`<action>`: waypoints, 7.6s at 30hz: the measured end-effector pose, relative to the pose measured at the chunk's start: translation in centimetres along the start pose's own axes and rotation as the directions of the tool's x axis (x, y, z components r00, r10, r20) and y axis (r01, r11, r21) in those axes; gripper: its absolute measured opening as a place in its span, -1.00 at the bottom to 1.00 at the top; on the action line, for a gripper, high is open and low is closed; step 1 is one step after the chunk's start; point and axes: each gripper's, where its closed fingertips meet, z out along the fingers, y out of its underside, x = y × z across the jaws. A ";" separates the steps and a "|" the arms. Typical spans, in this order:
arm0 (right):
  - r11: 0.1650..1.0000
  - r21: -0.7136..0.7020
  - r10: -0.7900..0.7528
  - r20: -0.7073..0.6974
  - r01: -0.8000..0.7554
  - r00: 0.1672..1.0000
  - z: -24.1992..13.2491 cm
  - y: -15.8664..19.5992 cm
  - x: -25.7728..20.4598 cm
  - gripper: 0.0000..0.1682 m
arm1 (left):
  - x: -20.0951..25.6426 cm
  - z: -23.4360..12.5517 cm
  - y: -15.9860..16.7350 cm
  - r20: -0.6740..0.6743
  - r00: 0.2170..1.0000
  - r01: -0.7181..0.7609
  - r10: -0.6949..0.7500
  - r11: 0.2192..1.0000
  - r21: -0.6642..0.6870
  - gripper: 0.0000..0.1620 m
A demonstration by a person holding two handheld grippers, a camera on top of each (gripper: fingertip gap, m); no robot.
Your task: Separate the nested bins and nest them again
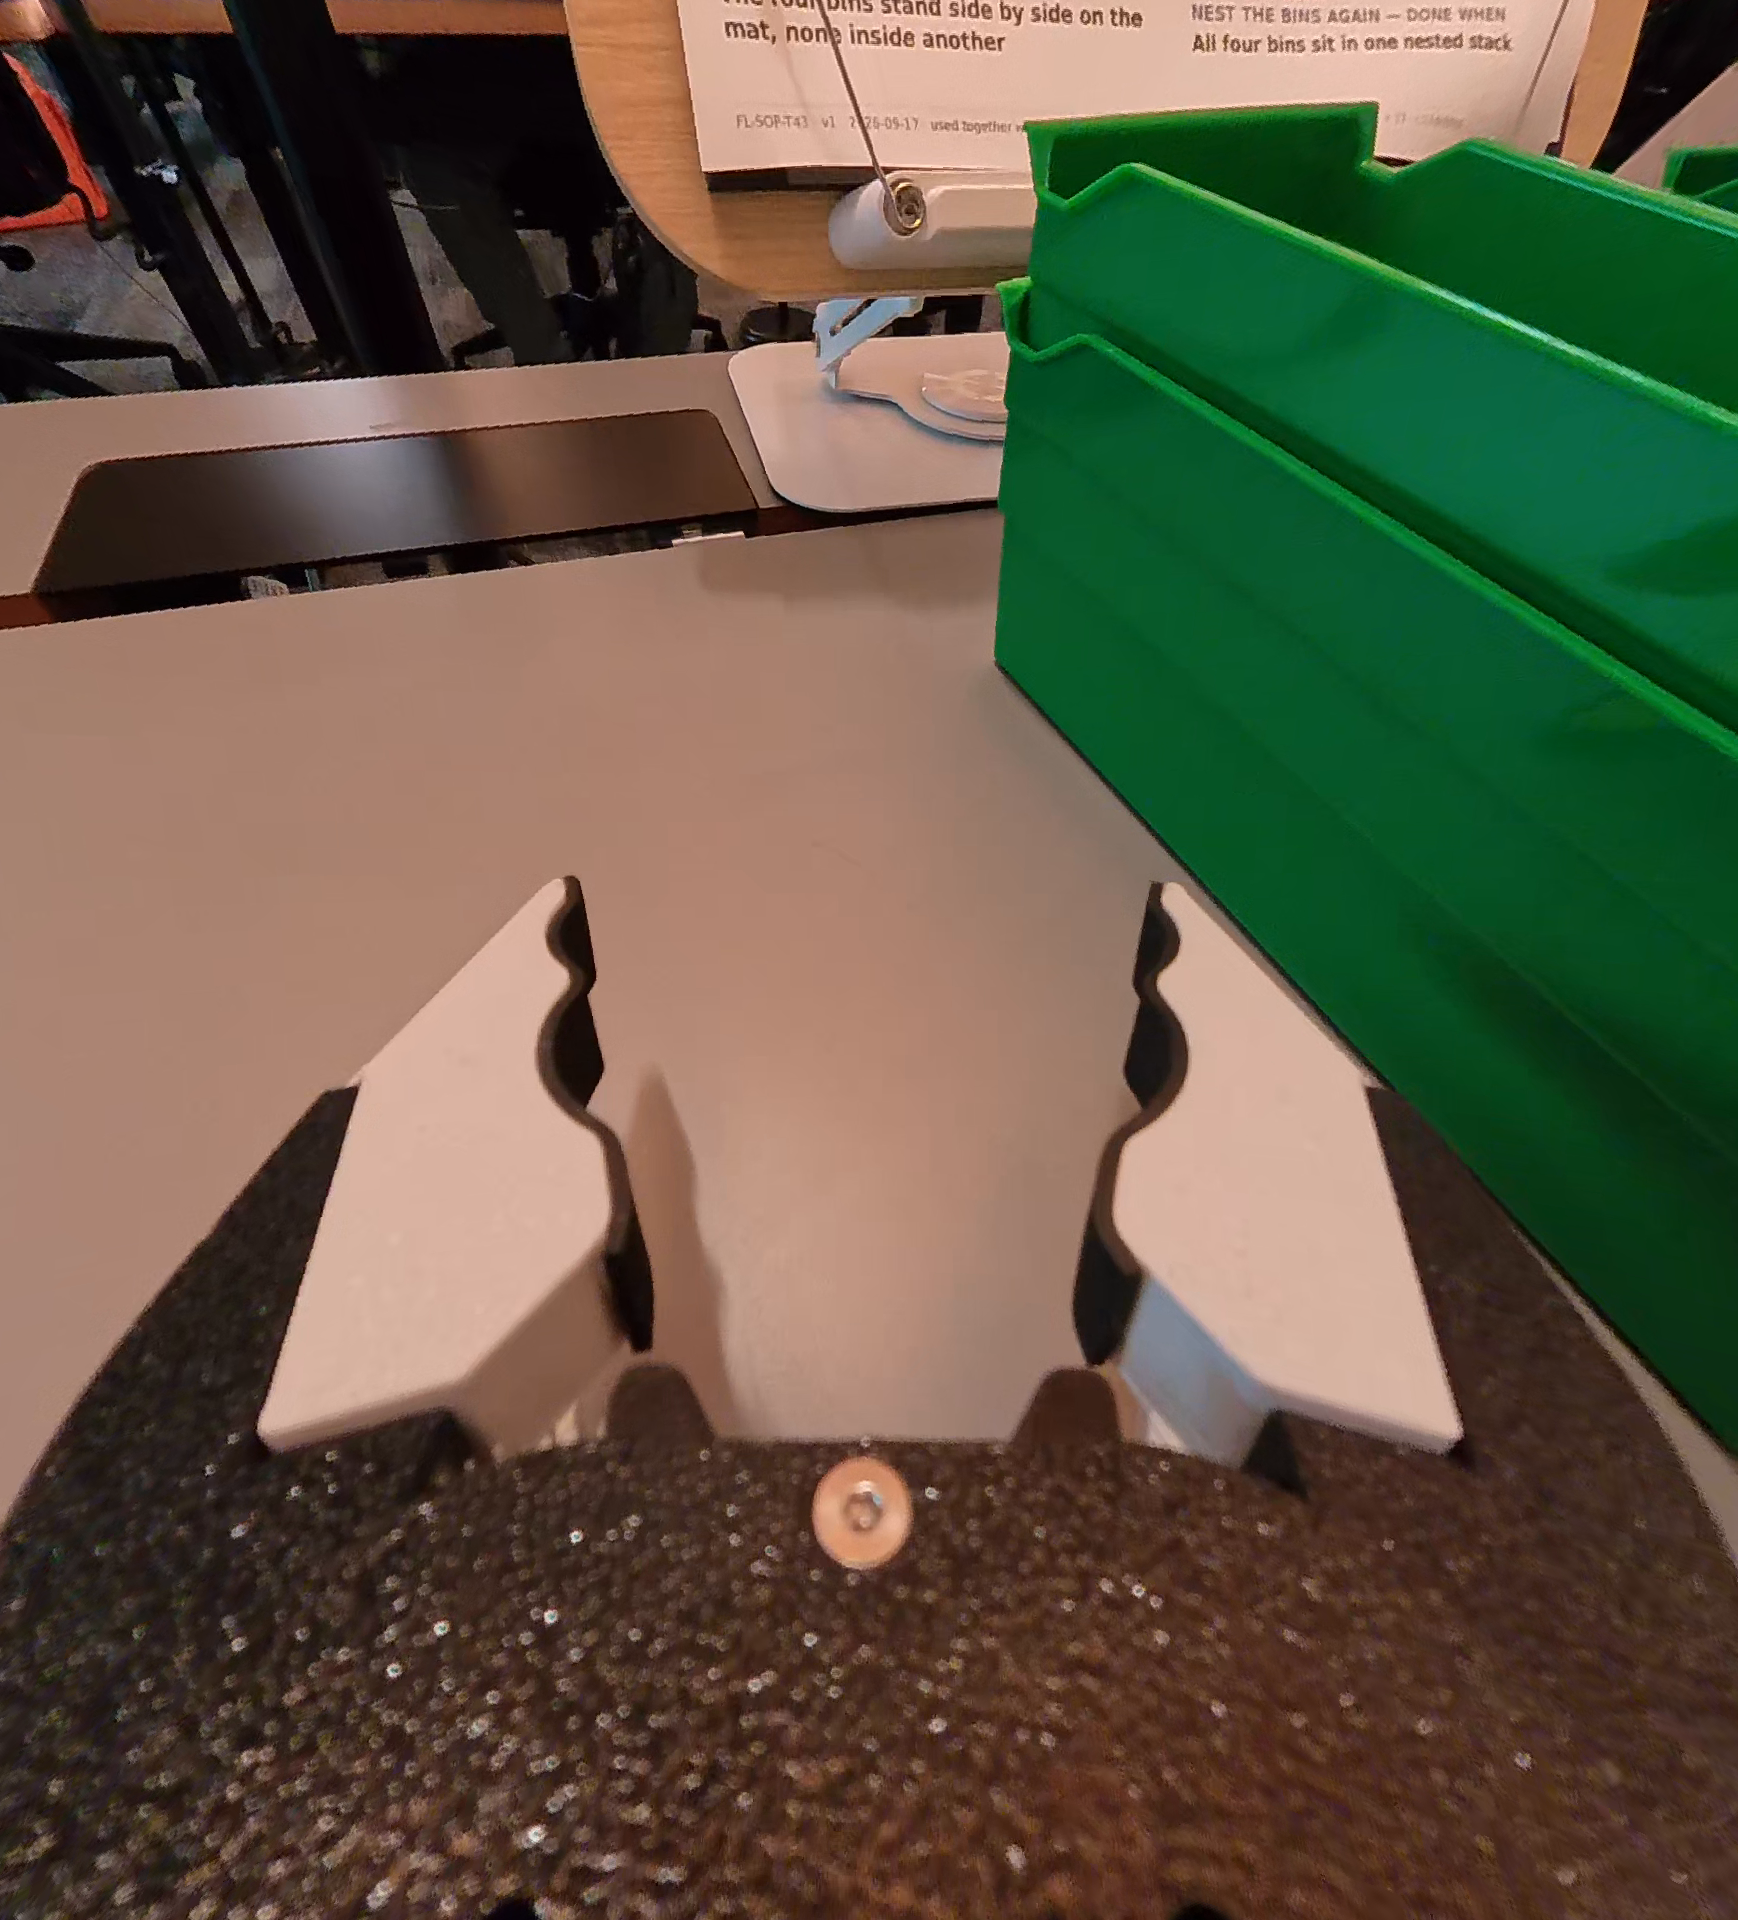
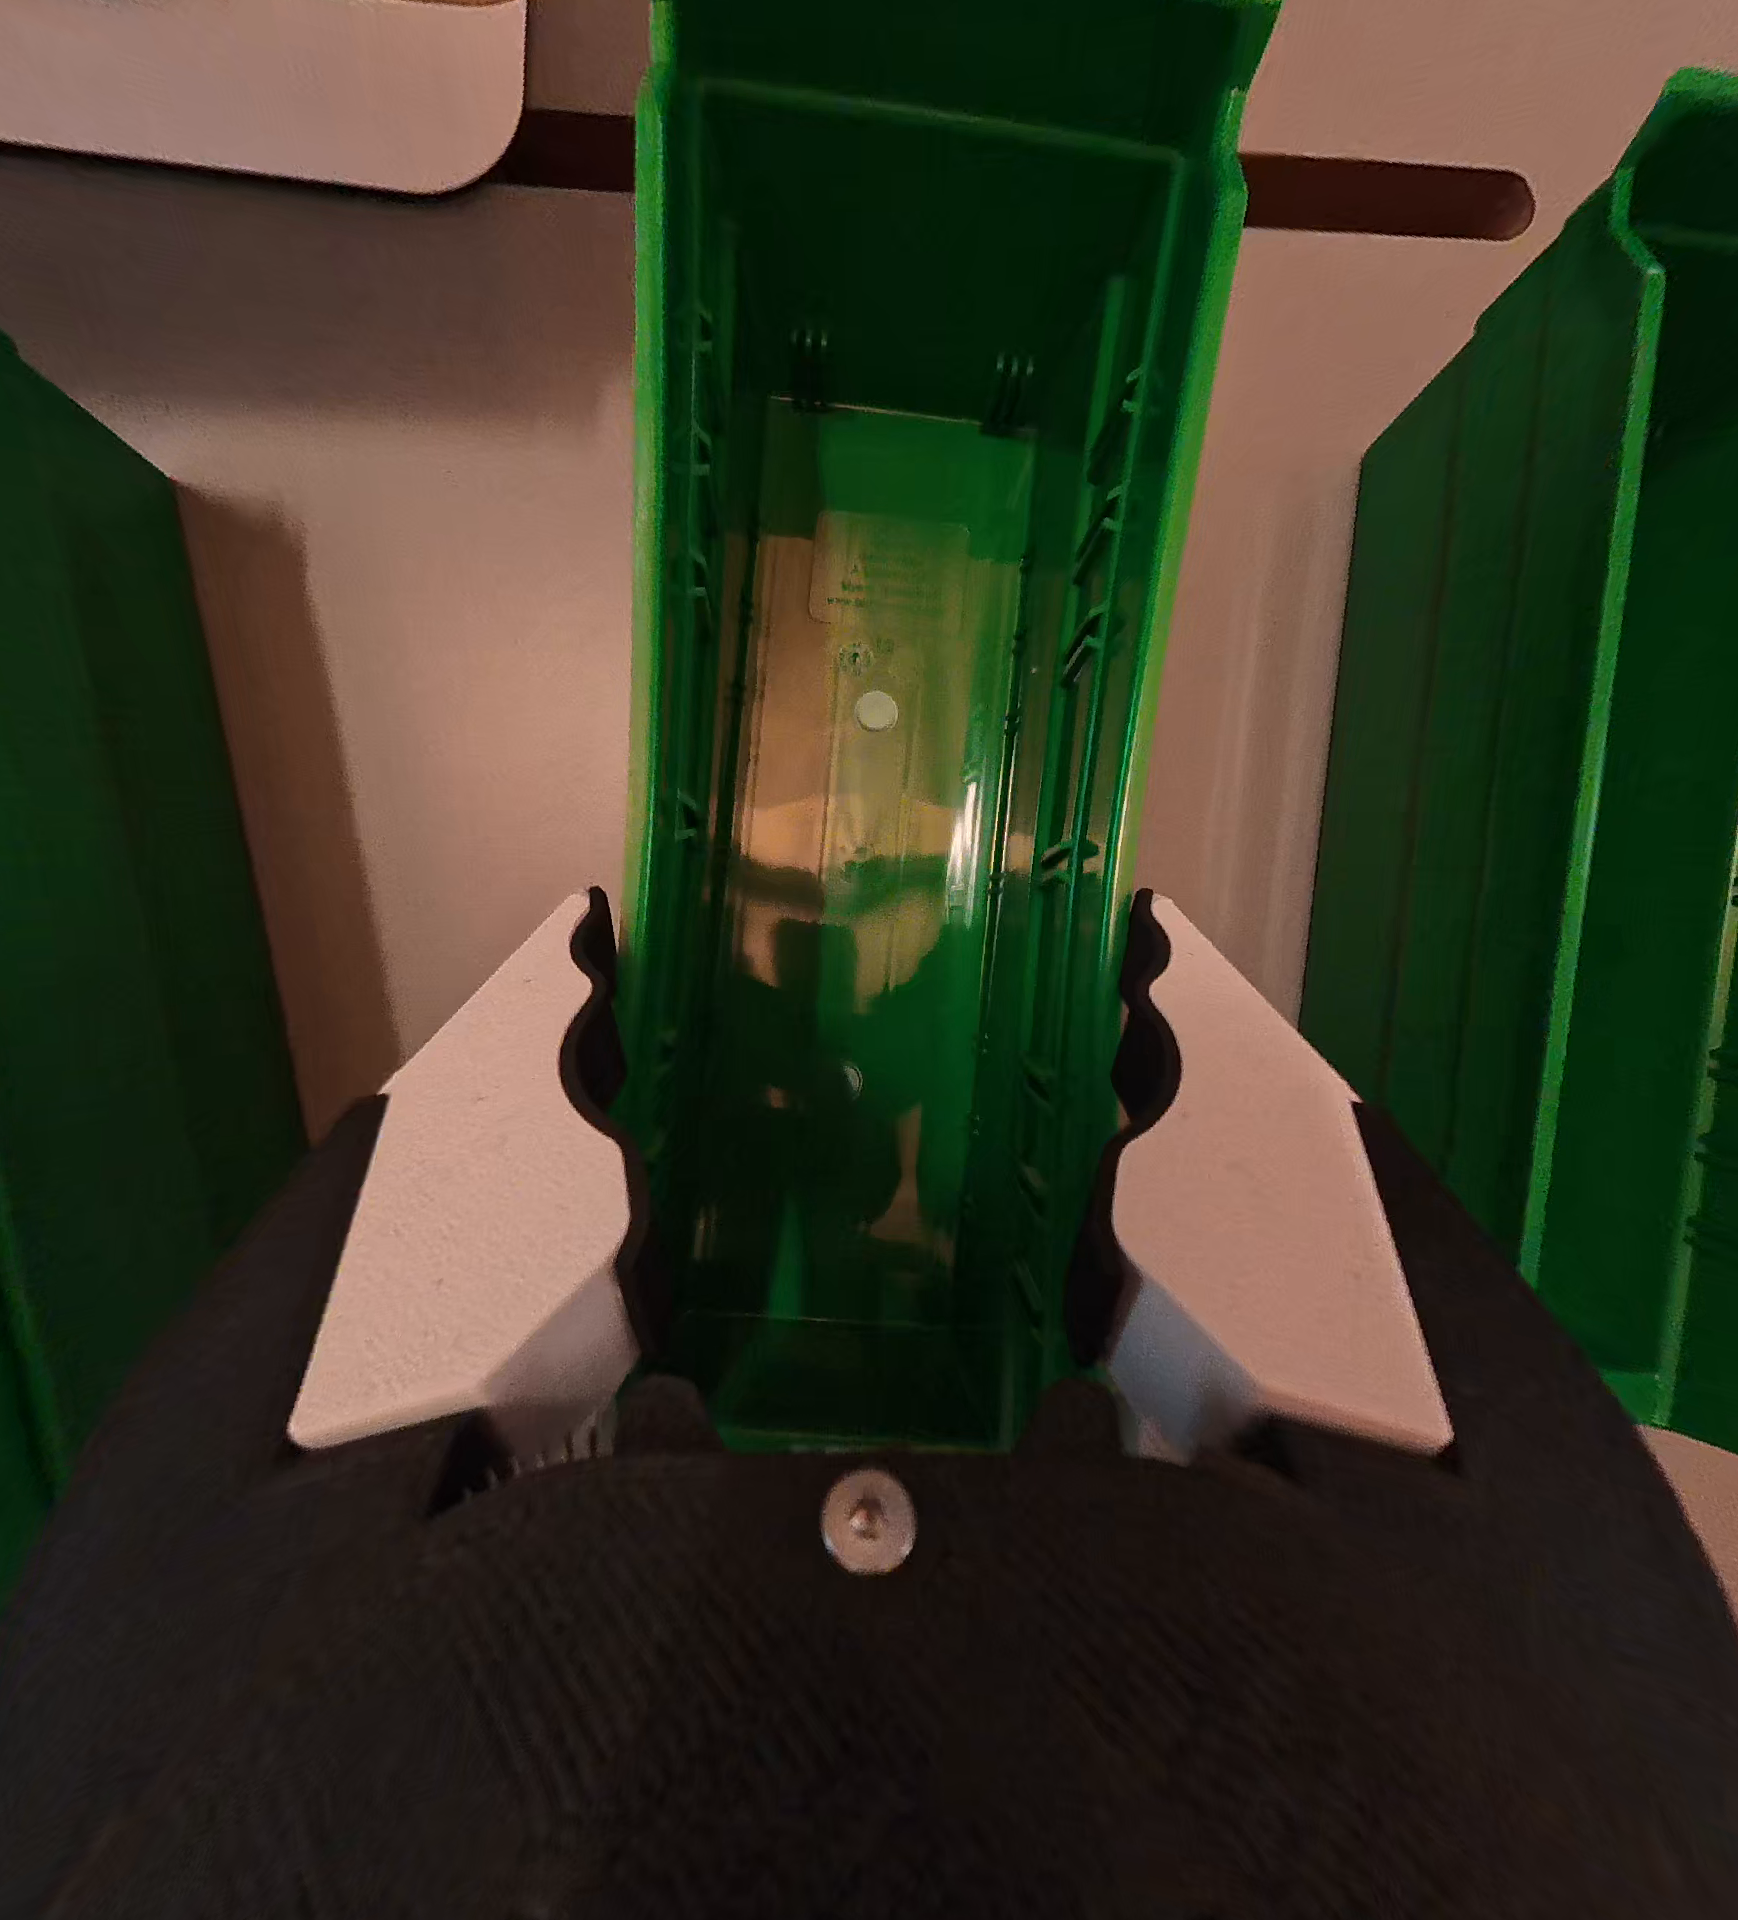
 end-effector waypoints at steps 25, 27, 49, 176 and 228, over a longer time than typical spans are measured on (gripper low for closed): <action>0.979 0.202 0.018 0.077 -0.033 0.997 0.1 -0.5 -0.7 0.39 | 0.2 -0.1 -0.1 0.027 0.999 -0.041 0.041 0.999 0.011 0.25; 0.968 0.252 -0.006 0.088 -0.016 0.996 -0.8 -1.0 -1.0 0.42 | 0.1 -0.1 -0.1 0.040 0.998 -0.054 0.054 0.998 0.010 0.25; 0.665 0.746 -0.208 0.150 0.027 0.967 -8.9 9.4 2.6 0.21 | 9.2 -3.6 -10.3 -0.107 0.970 0.175 -0.219 0.930 -0.323 0.41; 0.706 0.708 -0.283 0.281 0.001 0.917 -6.6 12.9 -0.6 0.12 | 12.6 1.7 -5.7 0.129 0.991 0.090 0.027 0.579 -0.810 0.37; 0.445 0.886 -0.412 0.070 0.133 0.909 -16.5 10.2 -6.1 -1.00 | 11.4 0.5 -5.6 0.087 0.996 0.085 -0.019 0.476 -0.875 0.08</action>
